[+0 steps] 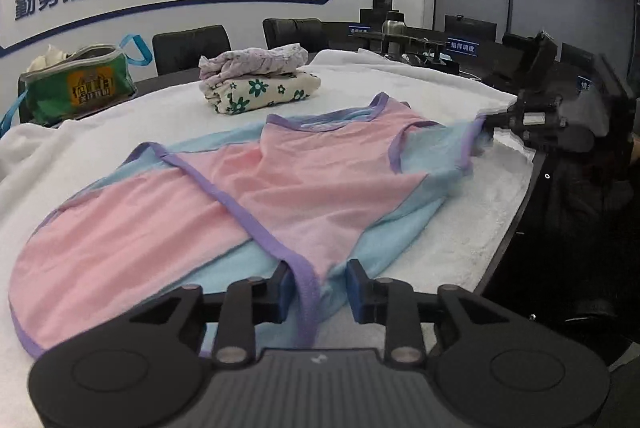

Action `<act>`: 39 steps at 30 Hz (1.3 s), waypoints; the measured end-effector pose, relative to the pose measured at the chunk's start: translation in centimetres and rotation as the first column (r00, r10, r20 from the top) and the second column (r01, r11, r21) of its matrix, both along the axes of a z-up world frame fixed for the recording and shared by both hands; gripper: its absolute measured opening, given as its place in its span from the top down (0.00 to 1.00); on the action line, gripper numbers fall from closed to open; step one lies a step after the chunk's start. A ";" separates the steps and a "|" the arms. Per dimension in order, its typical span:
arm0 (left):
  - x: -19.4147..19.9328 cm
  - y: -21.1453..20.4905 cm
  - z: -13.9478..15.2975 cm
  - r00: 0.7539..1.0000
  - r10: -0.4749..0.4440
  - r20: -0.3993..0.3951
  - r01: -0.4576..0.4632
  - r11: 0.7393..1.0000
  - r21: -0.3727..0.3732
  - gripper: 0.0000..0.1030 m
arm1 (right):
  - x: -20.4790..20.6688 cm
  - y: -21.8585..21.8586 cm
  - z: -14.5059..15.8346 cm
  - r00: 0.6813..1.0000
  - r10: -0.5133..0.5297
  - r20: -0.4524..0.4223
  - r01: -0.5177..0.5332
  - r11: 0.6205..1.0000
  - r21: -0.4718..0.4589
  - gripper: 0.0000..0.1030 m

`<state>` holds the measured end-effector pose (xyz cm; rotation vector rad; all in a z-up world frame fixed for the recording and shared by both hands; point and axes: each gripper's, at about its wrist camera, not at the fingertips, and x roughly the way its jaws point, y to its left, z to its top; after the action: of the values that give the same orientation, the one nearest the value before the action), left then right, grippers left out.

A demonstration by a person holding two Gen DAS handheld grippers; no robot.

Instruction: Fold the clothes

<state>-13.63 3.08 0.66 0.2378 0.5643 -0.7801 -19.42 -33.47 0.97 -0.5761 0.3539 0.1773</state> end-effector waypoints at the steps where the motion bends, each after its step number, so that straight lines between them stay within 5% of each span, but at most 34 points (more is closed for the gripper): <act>1: -0.1 0.2 0.0 1.000 0.001 0.000 -0.001 1.000 -0.001 0.75 | -0.4 -0.2 0.6 1.000 0.006 0.002 -0.006 0.999 -0.037 0.98; 3: -0.3 0.5 0.0 1.000 0.003 0.000 -0.003 1.000 -0.002 0.75 | -1.1 -0.7 1.7 0.999 0.026 -0.030 -0.029 0.996 -0.087 0.95; 4: -0.4 0.5 0.1 1.000 0.004 -0.006 -0.004 1.000 0.001 0.75 | -1.3 -0.8 2.0 0.996 0.045 -0.084 -0.051 0.995 -0.082 0.82; 6: -0.4 0.6 1.0 1.000 -0.004 -0.018 0.004 1.000 -0.004 0.75 | -2.0 -1.7 2.9 0.967 0.158 -0.200 -0.153 0.987 0.042 0.53; 7: -0.5 0.6 1.8 1.000 -0.022 -0.012 0.022 0.999 -0.038 0.75 | -2.2 -2.6 3.7 0.958 0.215 -0.192 -0.191 0.972 0.136 0.52; 10: -1.0 -0.6 4.6 0.993 -0.110 0.035 0.114 0.980 -0.162 0.64 | -0.2 -5.7 5.6 0.980 0.172 -0.102 -0.122 0.920 0.372 0.52; 13: -0.8 -6.0 5.9 0.976 -0.202 0.083 0.215 0.957 -0.196 0.59 | 7.0 -8.9 5.0 0.980 -0.027 -0.195 0.134 0.818 0.559 0.53; 16: -0.1 -11.3 6.3 0.968 -0.241 0.075 0.247 0.965 -0.089 0.60 | 14.8 -11.1 3.0 0.915 -0.107 -0.388 0.349 0.690 0.634 0.57; 17: 0.1 -11.9 6.5 0.971 -0.226 0.073 0.230 0.972 -0.052 0.60 | 16.1 -11.1 2.4 0.900 -0.108 -0.423 0.378 0.675 0.633 0.59; 19: 1.4 -11.1 7.2 0.984 -0.169 0.060 0.171 0.985 -0.021 0.59 | 18.6 -11.1 1.2 0.865 -0.106 -0.490 0.434 0.647 0.627 0.86; 22: 5.0 -9.4 8.2 0.998 -0.016 0.056 0.011 0.997 0.077 0.57 | 19.3 -9.1 0.9 0.887 -0.124 -0.444 0.382 0.738 0.556 0.96; 24: 8.8 -9.0 8.7 0.995 0.083 0.053 -0.089 0.987 0.137 0.56 | 18.3 -8.7 1.8 0.937 -0.125 -0.327 0.302 0.759 0.576 0.97; 26: 13.6 -9.0 8.4 0.990 0.135 -0.038 -0.128 0.981 0.145 0.55 | 17.3 -8.8 3.0 0.962 -0.145 -0.232 0.258 0.767 0.587 0.97; 28: 17.6 -8.8 7.1 0.973 0.210 -0.098 -0.190 0.965 0.181 0.57 | 16.8 -9.1 4.0 0.970 -0.180 -0.161 0.241 0.783 0.573 0.97; 31: 21.3 -7.3 5.0 0.922 0.357 -0.148 -0.323 0.922 0.211 0.61 | 18.0 -9.3 2.6 0.932 -0.314 -0.179 0.361 0.820 0.445 0.90; 33: 21.4 -5.2 4.2 0.899 0.390 -0.200 -0.361 0.917 0.167 0.61 | 18.2 -9.4 2.0 0.903 -0.371 -0.217 0.428 0.817 0.387 0.77; 35: 20.8 -3.3 3.7 0.877 0.412 -0.246 -0.394 0.911 0.121 0.61 | 17.2 -8.7 2.7 0.911 -0.387 -0.143 0.411 0.821 0.397 0.68; 37: 18.3 -1.8 4.2 0.904 0.310 -0.293 -0.319 0.948 0.019 0.61 | 16.3 -7.4 3.9 0.938 -0.331 -0.106 0.345 0.845 0.410 0.67; 39: 15.3 -0.4 4.5 0.934 0.156 -0.321 -0.198 0.975 -0.102 0.57 | 16.5 -4.6 4.4 0.977 -0.124 -0.173 0.193 0.863 0.468 0.67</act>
<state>1.68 2.70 5.20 -0.0627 0.8173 -0.6794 -2.95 -38.10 5.36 -0.0354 0.4710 0.1393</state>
